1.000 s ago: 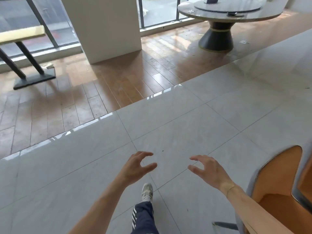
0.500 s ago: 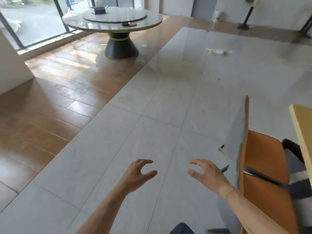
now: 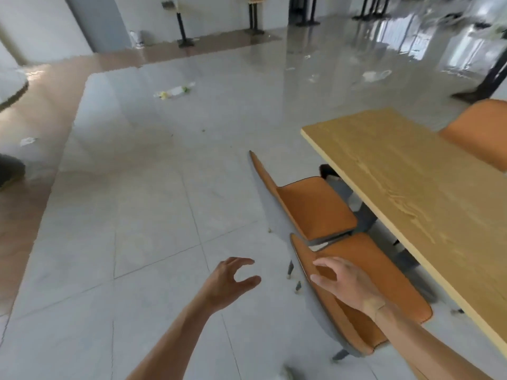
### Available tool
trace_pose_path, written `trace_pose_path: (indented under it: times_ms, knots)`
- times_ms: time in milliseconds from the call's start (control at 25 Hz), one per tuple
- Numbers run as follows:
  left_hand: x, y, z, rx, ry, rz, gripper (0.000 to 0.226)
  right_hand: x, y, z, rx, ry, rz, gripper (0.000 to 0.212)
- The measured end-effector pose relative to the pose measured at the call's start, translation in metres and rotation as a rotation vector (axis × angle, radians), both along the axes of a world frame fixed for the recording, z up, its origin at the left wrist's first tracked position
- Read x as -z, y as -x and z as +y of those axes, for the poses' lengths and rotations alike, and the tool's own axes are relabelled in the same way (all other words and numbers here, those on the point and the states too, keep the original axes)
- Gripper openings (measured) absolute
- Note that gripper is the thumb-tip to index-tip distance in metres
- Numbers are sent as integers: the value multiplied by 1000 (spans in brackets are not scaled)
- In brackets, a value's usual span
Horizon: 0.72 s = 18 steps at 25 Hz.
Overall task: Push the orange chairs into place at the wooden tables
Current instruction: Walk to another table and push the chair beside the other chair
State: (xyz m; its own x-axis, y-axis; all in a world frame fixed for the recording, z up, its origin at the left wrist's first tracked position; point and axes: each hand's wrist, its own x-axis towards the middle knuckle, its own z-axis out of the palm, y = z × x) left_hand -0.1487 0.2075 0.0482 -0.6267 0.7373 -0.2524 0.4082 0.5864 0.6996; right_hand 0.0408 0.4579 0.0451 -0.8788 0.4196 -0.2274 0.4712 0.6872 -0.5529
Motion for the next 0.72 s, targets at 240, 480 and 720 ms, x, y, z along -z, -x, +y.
trace_pose_path:
  times_ms: [240,480,720]
  knots:
    - [4,46,113,361,58,-52,63,10,-18,24,323,3,-14,57]
    - [27,94,193,764,126,-52,72,40,-16,-14,720,64,-76,56]
    - [55,114,235,1132,181,97,69,53,-3,-82,1055,124,-127,42]
